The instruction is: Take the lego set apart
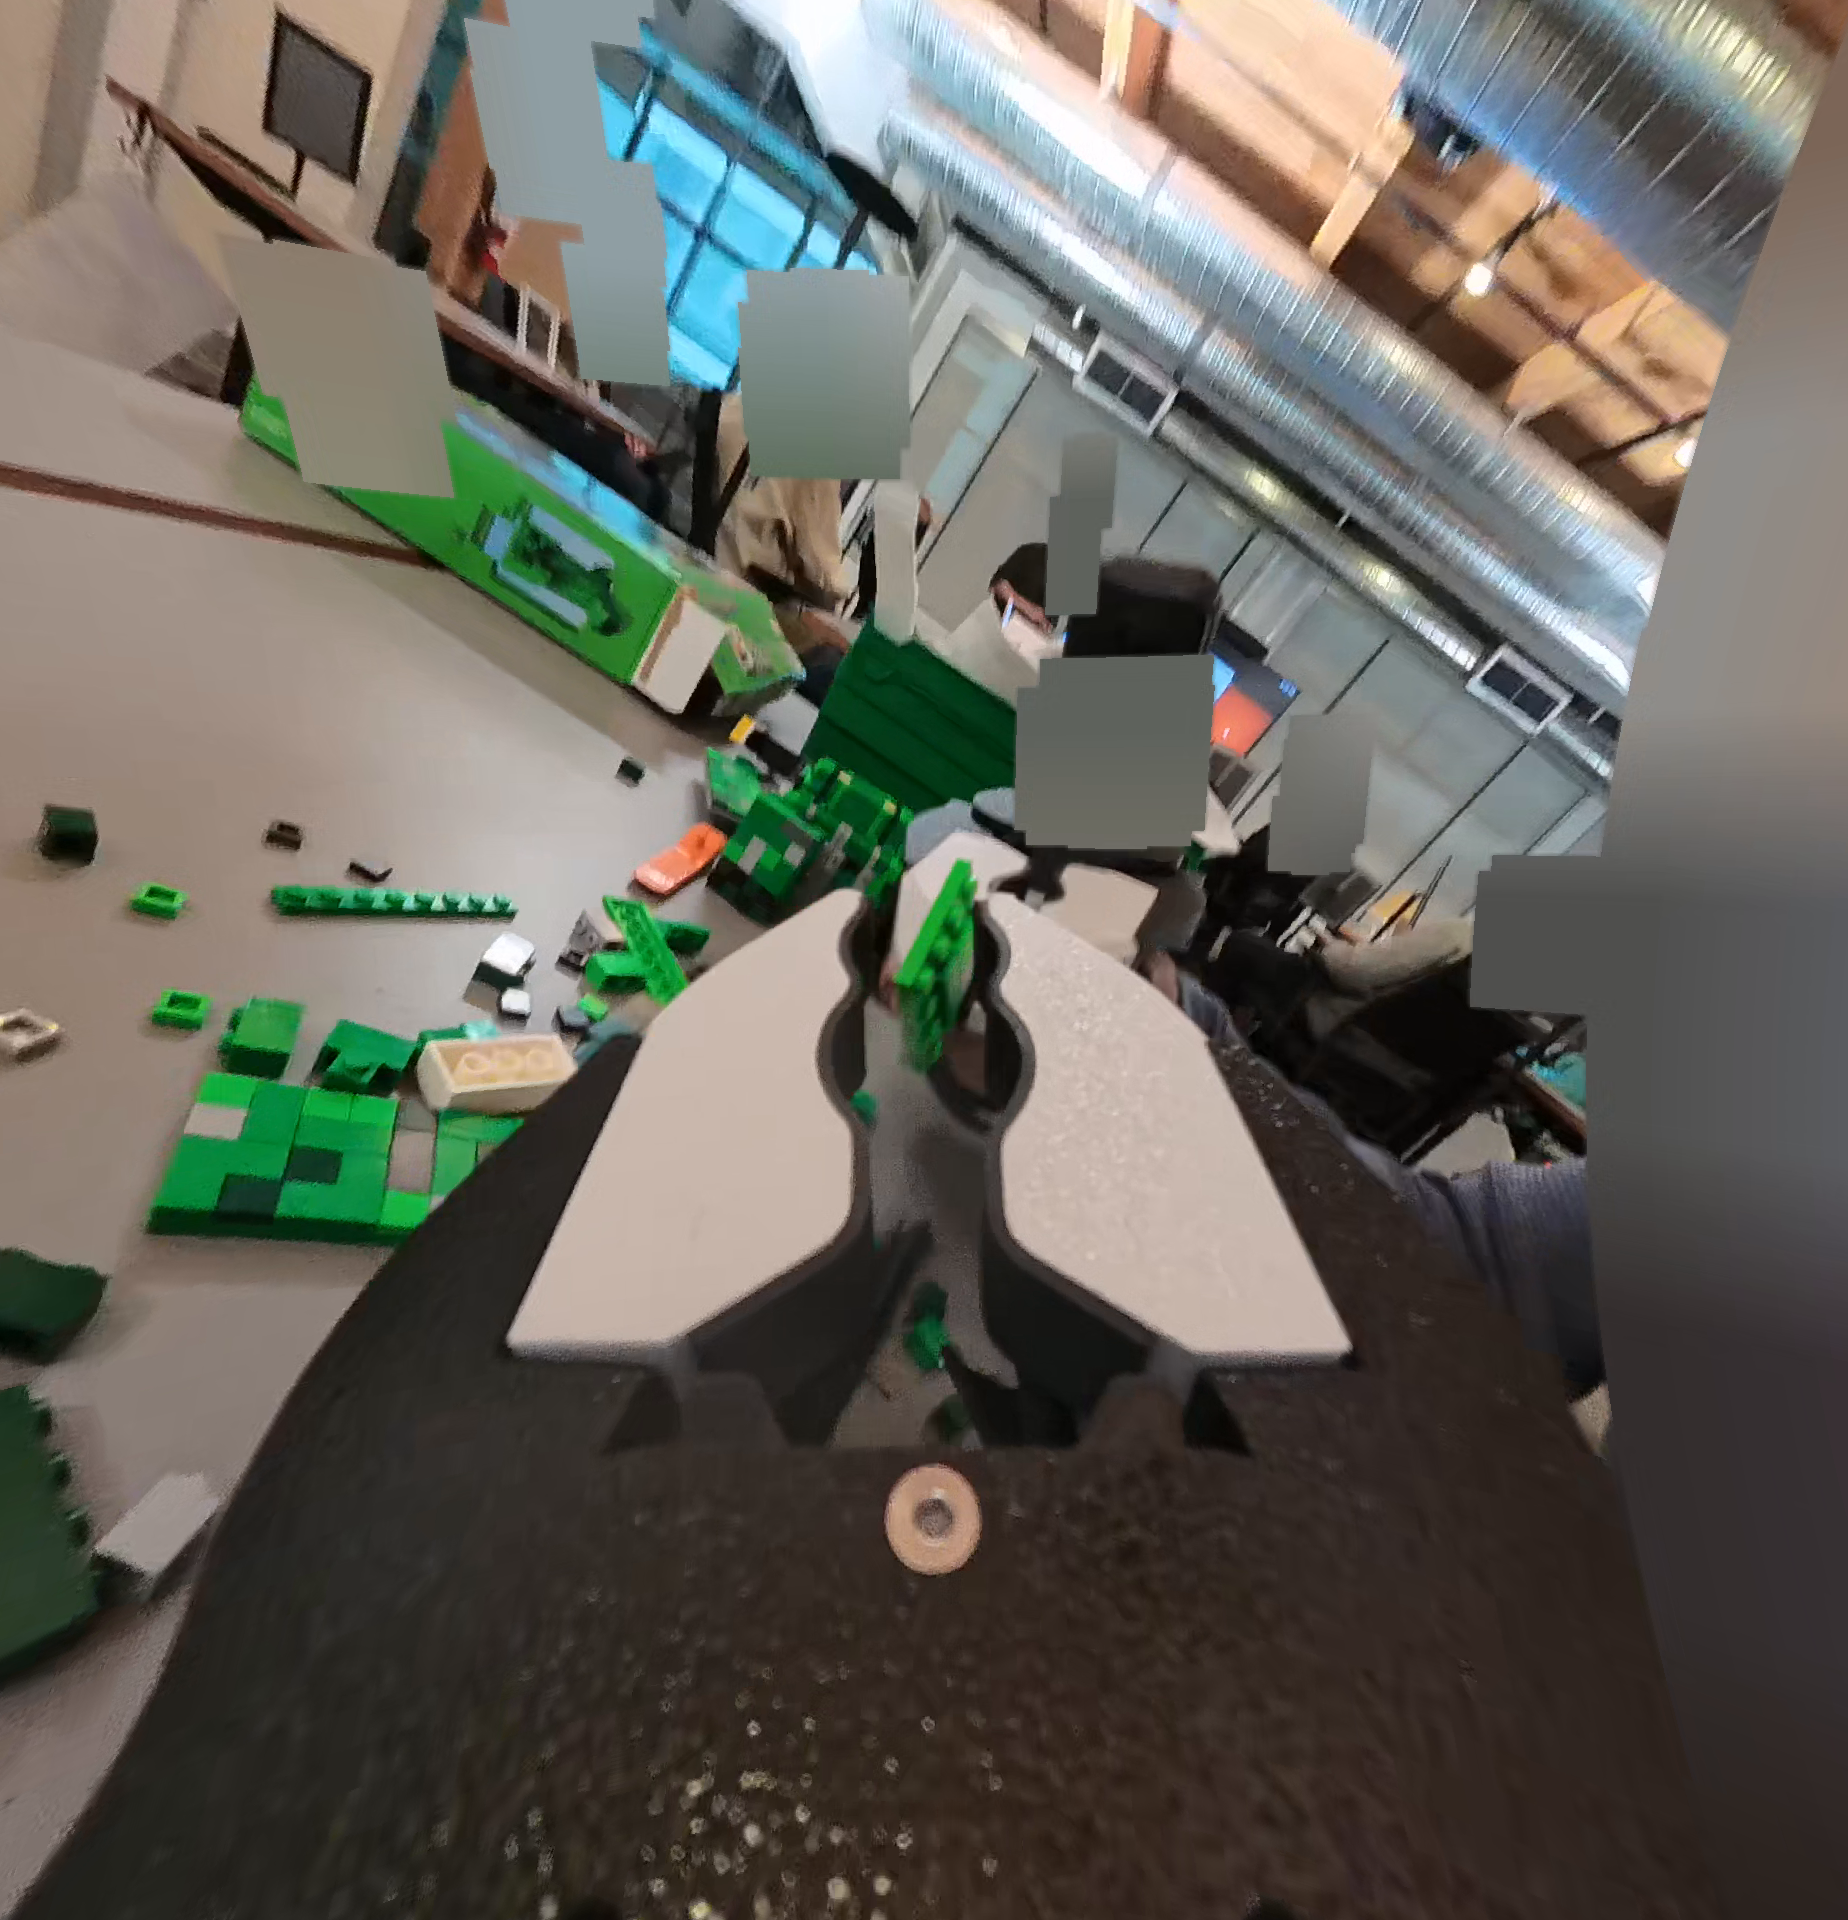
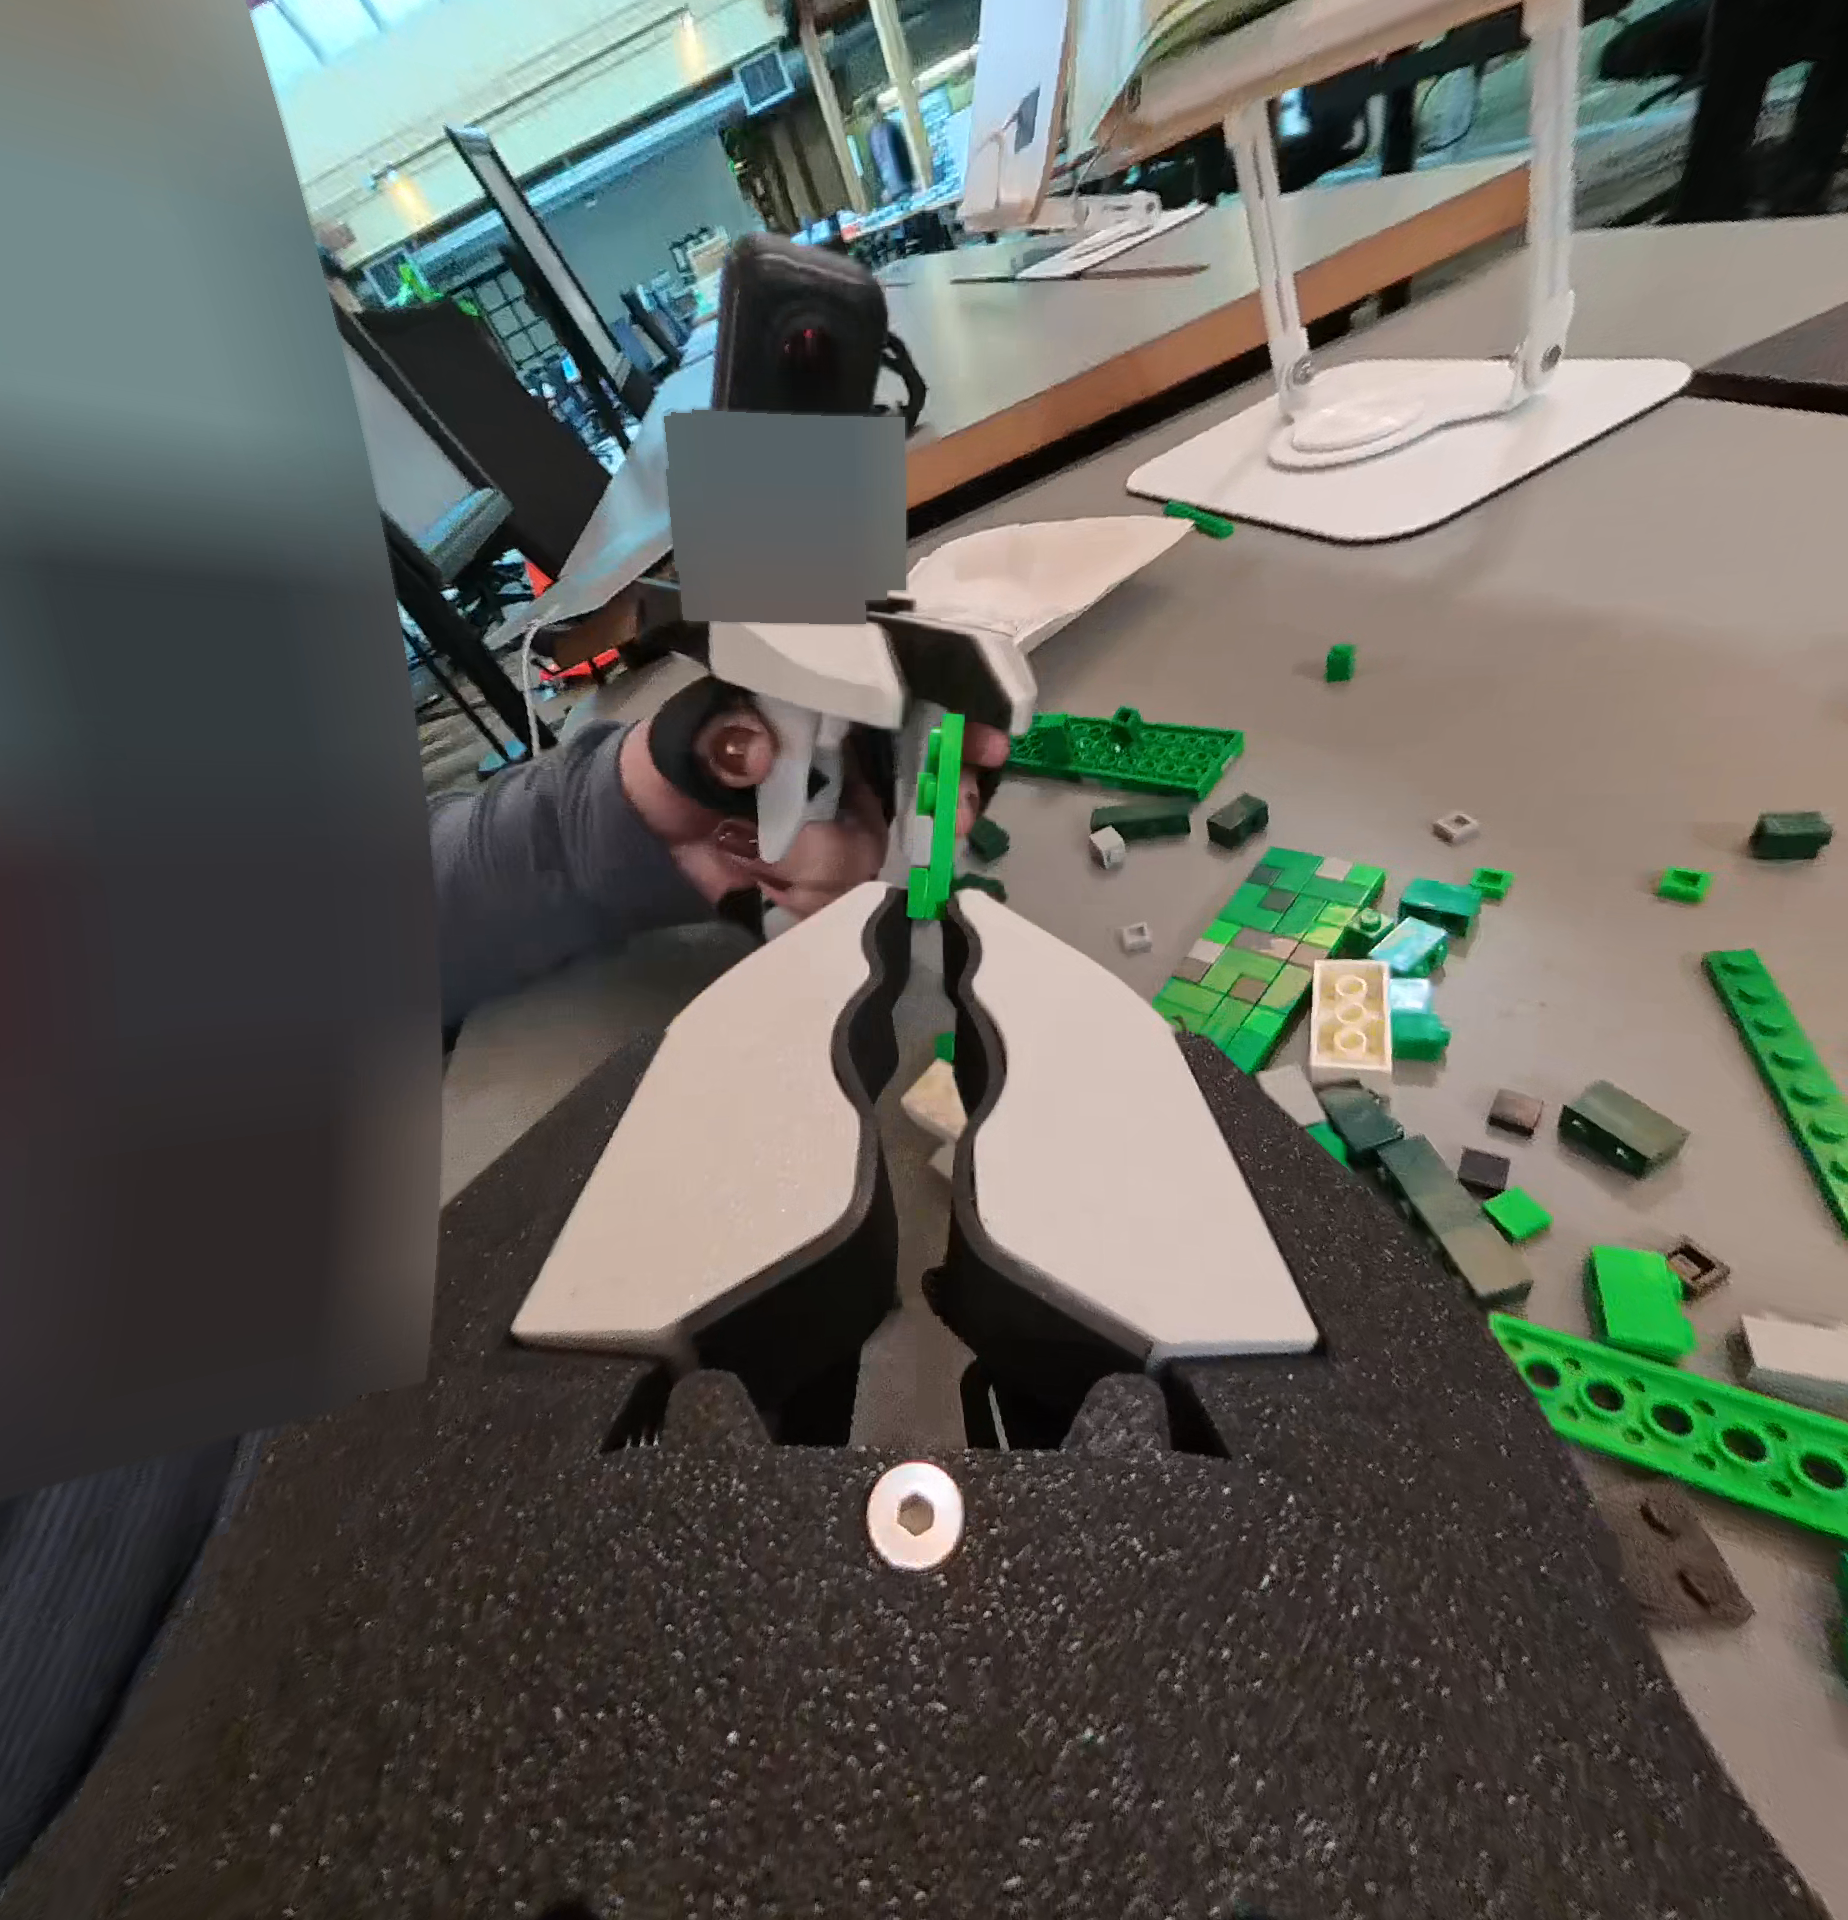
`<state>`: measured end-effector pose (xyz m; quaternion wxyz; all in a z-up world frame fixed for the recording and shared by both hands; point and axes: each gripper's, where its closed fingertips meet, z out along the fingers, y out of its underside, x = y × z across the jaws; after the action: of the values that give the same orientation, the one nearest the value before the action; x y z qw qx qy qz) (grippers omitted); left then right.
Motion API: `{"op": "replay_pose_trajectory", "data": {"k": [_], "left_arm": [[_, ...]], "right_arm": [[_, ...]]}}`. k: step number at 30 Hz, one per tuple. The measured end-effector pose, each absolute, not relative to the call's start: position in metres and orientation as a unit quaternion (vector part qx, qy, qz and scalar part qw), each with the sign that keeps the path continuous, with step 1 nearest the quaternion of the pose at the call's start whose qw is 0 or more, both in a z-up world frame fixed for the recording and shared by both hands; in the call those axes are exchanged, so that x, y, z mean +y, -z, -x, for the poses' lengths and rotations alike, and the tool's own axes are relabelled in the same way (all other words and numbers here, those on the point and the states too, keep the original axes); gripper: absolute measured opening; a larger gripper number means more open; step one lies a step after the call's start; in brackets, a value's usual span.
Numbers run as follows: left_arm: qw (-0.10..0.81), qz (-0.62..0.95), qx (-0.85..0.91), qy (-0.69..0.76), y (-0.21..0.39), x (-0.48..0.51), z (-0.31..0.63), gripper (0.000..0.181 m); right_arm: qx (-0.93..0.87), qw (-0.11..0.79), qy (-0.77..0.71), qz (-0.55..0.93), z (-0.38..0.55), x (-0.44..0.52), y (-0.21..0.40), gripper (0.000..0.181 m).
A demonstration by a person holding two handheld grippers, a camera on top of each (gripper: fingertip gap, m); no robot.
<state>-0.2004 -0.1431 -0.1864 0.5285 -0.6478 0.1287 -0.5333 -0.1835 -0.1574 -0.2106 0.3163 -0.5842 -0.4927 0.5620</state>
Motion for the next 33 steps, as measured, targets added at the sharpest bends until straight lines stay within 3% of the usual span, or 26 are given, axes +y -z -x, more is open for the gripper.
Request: {"op": "replay_pose_trajectory", "data": {"k": [5,9,11,13,16,22,24,27,30,33], "left_arm": [[0.455,0.660,0.167,0.574,0.198,-0.155,0.183,0.031],[0.434,0.660,0.209,0.577,0.201,-0.166,0.174,0.014],[0.461,0.664,0.183,0.559,0.199,-0.157,0.180,0.005],[0.481,0.662,0.135,0.559,0.196,-0.148,0.190,0.005],[0.496,0.644,0.085,0.576,0.192,-0.142,0.197,0.005],[0.503,0.658,0.098,0.551,0.198,-0.142,0.180,0.005],[0.493,0.663,0.098,0.555,0.200,-0.143,0.180,0.005],[0.461,0.675,0.102,0.567,0.206,-0.144,0.178,0.006],[0.440,0.697,0.146,0.547,0.212,-0.149,0.172,0.034],[0.424,0.716,0.209,0.513,0.221,-0.159,0.165,0.017]], "right_arm": [[-0.518,0.274,-0.568,0.577,0.174,-0.166,0.214,0.005],[-0.538,0.266,-0.555,0.576,0.173,-0.171,0.218,0.006],[-0.527,0.314,-0.533,0.582,0.179,-0.162,0.215,0.012],[-0.526,0.395,-0.471,0.587,0.184,-0.148,0.213,0.039],[-0.552,0.502,-0.317,0.585,0.190,-0.133,0.217,0.057],[-0.581,0.576,-0.157,0.553,0.206,-0.133,0.224,0.056],[-0.587,0.587,-0.116,0.546,0.202,-0.126,0.225,0.036],[-0.613,0.554,-0.147,0.544,0.200,-0.130,0.233,0.035],[-0.656,0.544,-0.148,0.502,0.197,-0.138,0.236,0.035],[-0.704,0.539,-0.127,0.444,0.197,-0.150,0.243,0.035]]}}
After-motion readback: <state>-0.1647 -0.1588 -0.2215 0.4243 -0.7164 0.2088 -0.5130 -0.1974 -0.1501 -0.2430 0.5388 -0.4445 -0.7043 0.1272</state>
